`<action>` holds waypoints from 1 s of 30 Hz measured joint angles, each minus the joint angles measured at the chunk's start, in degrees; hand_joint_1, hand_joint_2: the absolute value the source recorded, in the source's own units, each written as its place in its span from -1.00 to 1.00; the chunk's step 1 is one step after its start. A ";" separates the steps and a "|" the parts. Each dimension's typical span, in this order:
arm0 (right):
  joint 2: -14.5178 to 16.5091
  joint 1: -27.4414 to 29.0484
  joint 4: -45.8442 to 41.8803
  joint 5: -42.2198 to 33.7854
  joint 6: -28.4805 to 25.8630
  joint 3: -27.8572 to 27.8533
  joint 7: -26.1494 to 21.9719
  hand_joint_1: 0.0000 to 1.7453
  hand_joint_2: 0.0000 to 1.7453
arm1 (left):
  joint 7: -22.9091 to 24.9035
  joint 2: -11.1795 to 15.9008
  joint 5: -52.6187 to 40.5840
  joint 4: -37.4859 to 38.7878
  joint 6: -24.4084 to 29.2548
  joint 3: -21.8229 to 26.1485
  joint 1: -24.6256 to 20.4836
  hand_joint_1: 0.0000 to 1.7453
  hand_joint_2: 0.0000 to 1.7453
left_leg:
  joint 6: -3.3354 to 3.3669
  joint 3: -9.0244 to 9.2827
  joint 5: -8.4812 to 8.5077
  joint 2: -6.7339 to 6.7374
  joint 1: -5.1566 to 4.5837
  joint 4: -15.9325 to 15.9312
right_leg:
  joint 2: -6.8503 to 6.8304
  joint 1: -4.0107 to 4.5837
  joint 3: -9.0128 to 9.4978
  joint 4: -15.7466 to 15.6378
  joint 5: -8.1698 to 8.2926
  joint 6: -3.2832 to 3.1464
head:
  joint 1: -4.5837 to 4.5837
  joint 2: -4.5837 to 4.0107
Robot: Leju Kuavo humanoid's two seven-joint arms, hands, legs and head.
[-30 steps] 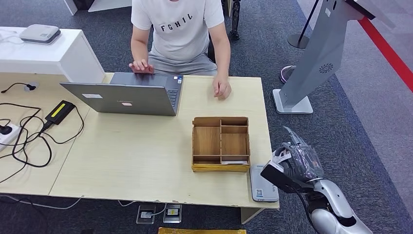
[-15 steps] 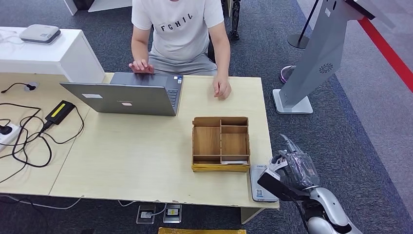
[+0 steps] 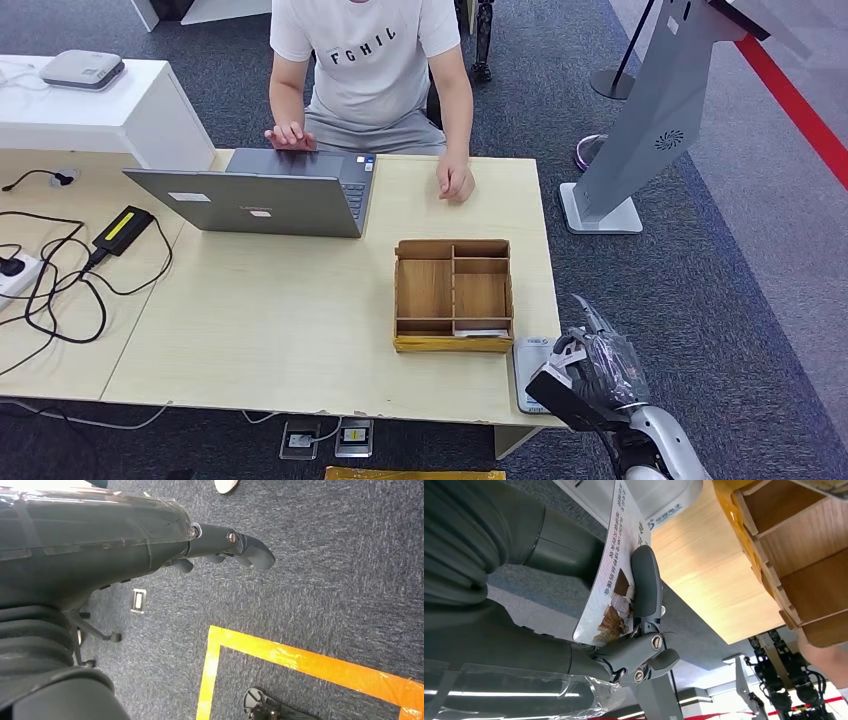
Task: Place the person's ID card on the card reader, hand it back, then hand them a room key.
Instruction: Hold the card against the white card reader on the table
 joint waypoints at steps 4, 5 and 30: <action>0.12 0.09 0.00 0.01 -0.31 1.05 0.13 1.00 1.00 | 0.00 0.01 0.00 0.00 0.00 0.00 0.00 -1.00 -1.00 | 0.00 0.00 0.00 0.00 0.00 0.00 | 0.00 0.00 0.00 0.00 0.00 0.00 | 0.00 0.00; 0.16 0.12 0.01 -0.03 -0.42 1.31 0.15 1.00 1.00 | 0.00 0.01 0.00 0.00 0.00 0.00 0.00 -1.00 -1.00 | 0.00 0.00 0.00 0.00 0.00 0.00 | 0.00 0.00 0.00 0.00 0.00 0.00 | 0.00 0.00; 0.70 1.64 1.49 -2.45 -3.12 5.32 -0.70 1.00 1.00 | -0.19 -0.02 0.14 0.00 0.04 -0.01 0.00 -1.00 -1.00 | 0.00 0.00 0.00 0.00 0.00 0.00 | 0.00 0.00 0.00 0.00 0.00 0.00 | 0.00 0.00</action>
